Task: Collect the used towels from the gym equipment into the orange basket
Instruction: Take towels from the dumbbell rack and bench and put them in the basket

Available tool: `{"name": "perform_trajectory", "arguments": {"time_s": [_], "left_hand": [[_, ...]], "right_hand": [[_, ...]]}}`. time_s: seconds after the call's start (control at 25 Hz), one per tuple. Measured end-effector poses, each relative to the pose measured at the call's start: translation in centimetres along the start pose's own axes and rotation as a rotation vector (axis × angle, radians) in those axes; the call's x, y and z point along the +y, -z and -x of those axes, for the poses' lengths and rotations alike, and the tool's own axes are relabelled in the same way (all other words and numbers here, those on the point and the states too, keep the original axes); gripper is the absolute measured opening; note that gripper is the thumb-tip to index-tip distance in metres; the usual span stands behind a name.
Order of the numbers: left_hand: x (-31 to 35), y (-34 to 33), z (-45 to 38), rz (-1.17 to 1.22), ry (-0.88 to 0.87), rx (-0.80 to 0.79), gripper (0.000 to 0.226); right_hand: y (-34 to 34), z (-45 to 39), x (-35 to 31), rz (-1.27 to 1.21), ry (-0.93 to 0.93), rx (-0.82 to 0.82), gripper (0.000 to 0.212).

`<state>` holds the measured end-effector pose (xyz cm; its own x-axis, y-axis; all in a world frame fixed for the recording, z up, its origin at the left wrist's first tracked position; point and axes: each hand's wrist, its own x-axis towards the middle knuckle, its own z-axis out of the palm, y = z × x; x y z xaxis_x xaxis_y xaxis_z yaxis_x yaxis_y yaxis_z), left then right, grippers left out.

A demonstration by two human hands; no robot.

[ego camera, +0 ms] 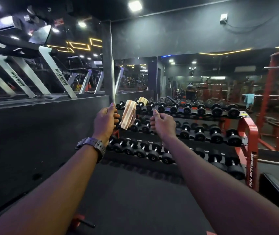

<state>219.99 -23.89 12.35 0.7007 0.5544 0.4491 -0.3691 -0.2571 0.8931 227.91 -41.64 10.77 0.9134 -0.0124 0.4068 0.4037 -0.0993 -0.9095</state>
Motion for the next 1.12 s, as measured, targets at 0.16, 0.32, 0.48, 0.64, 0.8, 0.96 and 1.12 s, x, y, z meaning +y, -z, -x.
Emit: {"name": "perform_trajectory", "arguments": {"time_s": [0.16,0.32,0.48,0.64,0.8,0.96,1.12], "left_hand": [[-5.0,-2.4,-9.5,-0.006,-0.030,-0.003,0.039],[-11.1,-7.4,-19.9,0.014,-0.036,-0.021,0.036],[-16.2,-12.4,-30.6,-0.012,-0.036,0.002,0.036],[-21.9,-16.4,-41.6,-0.010,-0.023,0.025,0.035],[-28.2,-19.5,-52.1,0.011,-0.021,0.042,0.035],[-35.0,-22.5,-65.1,0.044,-0.029,0.019,0.036],[-39.9,-25.5,-77.5,0.077,0.015,-0.003,0.035]], "right_hand": [[-4.4,-8.6,3.4,0.014,0.015,0.006,0.040],[-8.5,-19.4,8.9,0.007,0.027,0.023,0.039],[-12.1,-31.3,13.1,-0.003,0.018,0.015,0.039],[-16.9,-43.4,17.5,0.027,0.026,-0.009,0.039],[-22.4,-54.0,22.2,0.064,0.032,-0.011,0.037],[-29.4,-65.4,27.8,0.062,0.029,-0.006,0.037],[-35.2,-76.1,31.1,0.079,0.022,0.007,0.037]]}}
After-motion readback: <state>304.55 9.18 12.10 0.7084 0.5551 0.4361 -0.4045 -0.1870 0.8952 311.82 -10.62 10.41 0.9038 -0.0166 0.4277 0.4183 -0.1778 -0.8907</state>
